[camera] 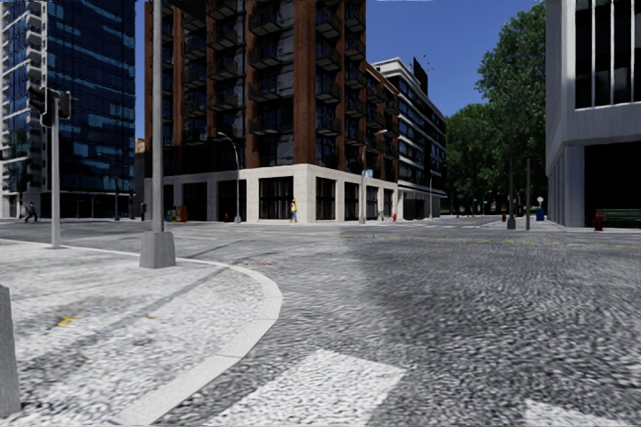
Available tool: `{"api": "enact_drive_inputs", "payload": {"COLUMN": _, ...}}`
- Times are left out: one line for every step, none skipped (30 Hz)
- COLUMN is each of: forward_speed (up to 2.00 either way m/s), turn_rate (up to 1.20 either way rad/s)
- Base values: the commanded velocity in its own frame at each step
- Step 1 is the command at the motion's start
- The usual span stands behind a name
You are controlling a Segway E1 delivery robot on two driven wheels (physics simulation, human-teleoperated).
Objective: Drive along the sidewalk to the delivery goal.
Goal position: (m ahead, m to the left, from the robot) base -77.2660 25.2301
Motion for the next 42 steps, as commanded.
{"api": "enact_drive_inputs", "payload": {"forward_speed": 0.00, "turn_rate": -0.53}}
{"api": "enact_drive_inputs", "payload": {"forward_speed": 0.00, "turn_rate": -0.53}}
{"api": "enact_drive_inputs", "payload": {"forward_speed": 0.00, "turn_rate": -0.53}}
{"api": "enact_drive_inputs", "payload": {"forward_speed": 0.00, "turn_rate": -0.53}}
{"api": "enact_drive_inputs", "payload": {"forward_speed": 0.00, "turn_rate": -0.53}}
{"api": "enact_drive_inputs", "payload": {"forward_speed": 0.00, "turn_rate": -0.53}}
{"api": "enact_drive_inputs", "payload": {"forward_speed": 0.00, "turn_rate": -0.53}}
{"api": "enact_drive_inputs", "payload": {"forward_speed": 0.00, "turn_rate": -0.53}}
{"api": "enact_drive_inputs", "payload": {"forward_speed": 0.00, "turn_rate": -0.53}}
{"api": "enact_drive_inputs", "payload": {"forward_speed": 0.00, "turn_rate": -0.53}}
{"api": "enact_drive_inputs", "payload": {"forward_speed": 0.00, "turn_rate": -0.53}}
{"api": "enact_drive_inputs", "payload": {"forward_speed": 0.00, "turn_rate": -0.53}}
{"api": "enact_drive_inputs", "payload": {"forward_speed": 0.00, "turn_rate": -0.53}}
{"api": "enact_drive_inputs", "payload": {"forward_speed": 0.00, "turn_rate": -0.53}}
{"api": "enact_drive_inputs", "payload": {"forward_speed": 0.00, "turn_rate": -0.53}}
{"api": "enact_drive_inputs", "payload": {"forward_speed": 0.00, "turn_rate": -0.53}}
{"api": "enact_drive_inputs", "payload": {"forward_speed": 0.00, "turn_rate": -0.53}}
{"api": "enact_drive_inputs", "payload": {"forward_speed": 0.00, "turn_rate": -0.53}}
{"api": "enact_drive_inputs", "payload": {"forward_speed": 0.00, "turn_rate": -0.53}}
{"api": "enact_drive_inputs", "payload": {"forward_speed": 0.00, "turn_rate": -0.53}}
{"api": "enact_drive_inputs", "payload": {"forward_speed": 0.00, "turn_rate": -0.53}}
{"api": "enact_drive_inputs", "payload": {"forward_speed": 0.00, "turn_rate": -0.53}}
{"api": "enact_drive_inputs", "payload": {"forward_speed": 0.00, "turn_rate": -0.53}}
{"api": "enact_drive_inputs", "payload": {"forward_speed": 0.00, "turn_rate": -0.53}}
{"api": "enact_drive_inputs", "payload": {"forward_speed": 0.00, "turn_rate": -0.53}}
{"api": "enact_drive_inputs", "payload": {"forward_speed": 0.00, "turn_rate": -0.53}}
{"api": "enact_drive_inputs", "payload": {"forward_speed": 0.00, "turn_rate": -0.53}}
{"api": "enact_drive_inputs", "payload": {"forward_speed": 0.00, "turn_rate": -0.53}}
{"api": "enact_drive_inputs", "payload": {"forward_speed": 0.00, "turn_rate": -0.53}}
{"api": "enact_drive_inputs", "payload": {"forward_speed": 0.00, "turn_rate": -0.53}}
{"api": "enact_drive_inputs", "payload": {"forward_speed": 0.00, "turn_rate": -0.53}}
{"api": "enact_drive_inputs", "payload": {"forward_speed": 0.00, "turn_rate": -0.53}}
{"api": "enact_drive_inputs", "payload": {"forward_speed": 0.00, "turn_rate": -0.53}}
{"api": "enact_drive_inputs", "payload": {"forward_speed": 0.00, "turn_rate": -0.53}}
{"api": "enact_drive_inputs", "payload": {"forward_speed": 0.00, "turn_rate": -0.53}}
{"api": "enact_drive_inputs", "payload": {"forward_speed": 0.00, "turn_rate": -0.53}}
{"api": "enact_drive_inputs", "payload": {"forward_speed": 0.00, "turn_rate": -0.53}}
{"api": "enact_drive_inputs", "payload": {"forward_speed": 0.00, "turn_rate": -0.53}}
{"api": "enact_drive_inputs", "payload": {"forward_speed": 0.00, "turn_rate": -0.53}}
{"api": "enact_drive_inputs", "payload": {"forward_speed": 0.00, "turn_rate": -0.53}}
{"api": "enact_drive_inputs", "payload": {"forward_speed": 0.00, "turn_rate": -0.53}}
{"api": "enact_drive_inputs", "payload": {"forward_speed": 0.00, "turn_rate": -0.53}}
